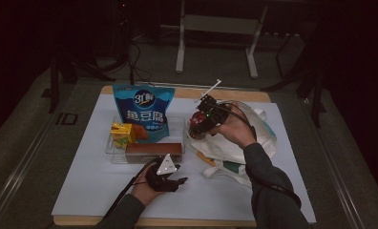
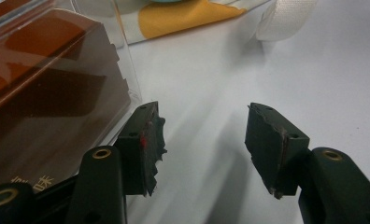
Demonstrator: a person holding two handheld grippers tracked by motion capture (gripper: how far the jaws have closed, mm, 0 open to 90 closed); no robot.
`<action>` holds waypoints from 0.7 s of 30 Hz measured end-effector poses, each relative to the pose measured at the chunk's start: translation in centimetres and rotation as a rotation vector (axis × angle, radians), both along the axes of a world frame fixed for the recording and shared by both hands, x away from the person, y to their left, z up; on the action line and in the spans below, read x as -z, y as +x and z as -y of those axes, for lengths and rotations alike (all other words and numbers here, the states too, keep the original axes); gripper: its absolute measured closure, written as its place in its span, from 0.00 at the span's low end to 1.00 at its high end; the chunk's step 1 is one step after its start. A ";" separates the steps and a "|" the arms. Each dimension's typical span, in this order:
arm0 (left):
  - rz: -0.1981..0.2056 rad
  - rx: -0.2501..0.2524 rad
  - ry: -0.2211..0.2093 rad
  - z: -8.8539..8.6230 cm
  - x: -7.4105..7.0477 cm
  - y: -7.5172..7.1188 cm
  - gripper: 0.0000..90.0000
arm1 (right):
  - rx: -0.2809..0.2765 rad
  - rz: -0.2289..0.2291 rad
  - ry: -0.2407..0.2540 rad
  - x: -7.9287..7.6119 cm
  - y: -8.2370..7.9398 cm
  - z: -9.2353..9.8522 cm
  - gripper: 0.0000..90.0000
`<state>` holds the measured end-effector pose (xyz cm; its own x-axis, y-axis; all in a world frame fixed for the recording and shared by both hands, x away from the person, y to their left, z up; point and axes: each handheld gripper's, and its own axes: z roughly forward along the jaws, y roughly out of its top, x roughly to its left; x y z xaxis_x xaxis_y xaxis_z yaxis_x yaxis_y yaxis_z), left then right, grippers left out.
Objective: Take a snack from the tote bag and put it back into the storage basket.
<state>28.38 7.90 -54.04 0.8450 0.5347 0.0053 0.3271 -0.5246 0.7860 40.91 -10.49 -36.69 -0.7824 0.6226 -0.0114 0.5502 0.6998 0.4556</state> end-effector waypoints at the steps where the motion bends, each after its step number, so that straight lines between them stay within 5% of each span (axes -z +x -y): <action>1: -0.001 0.000 -0.001 0.0 0.0 0.0 0.50 | -0.004 0.001 0.000 0.0 0.0 -0.1 0.29; 21: -0.003 0.002 -0.002 0.0 0.0 0.0 0.50 | -0.056 -0.001 -0.001 0.0 -0.3 -3.0 0.29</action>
<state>28.39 7.91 -54.05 0.8462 0.5328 0.0015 0.3283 -0.5235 0.7862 40.58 -7.48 -36.70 -0.8161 0.5779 -0.0113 0.5105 0.7298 0.4548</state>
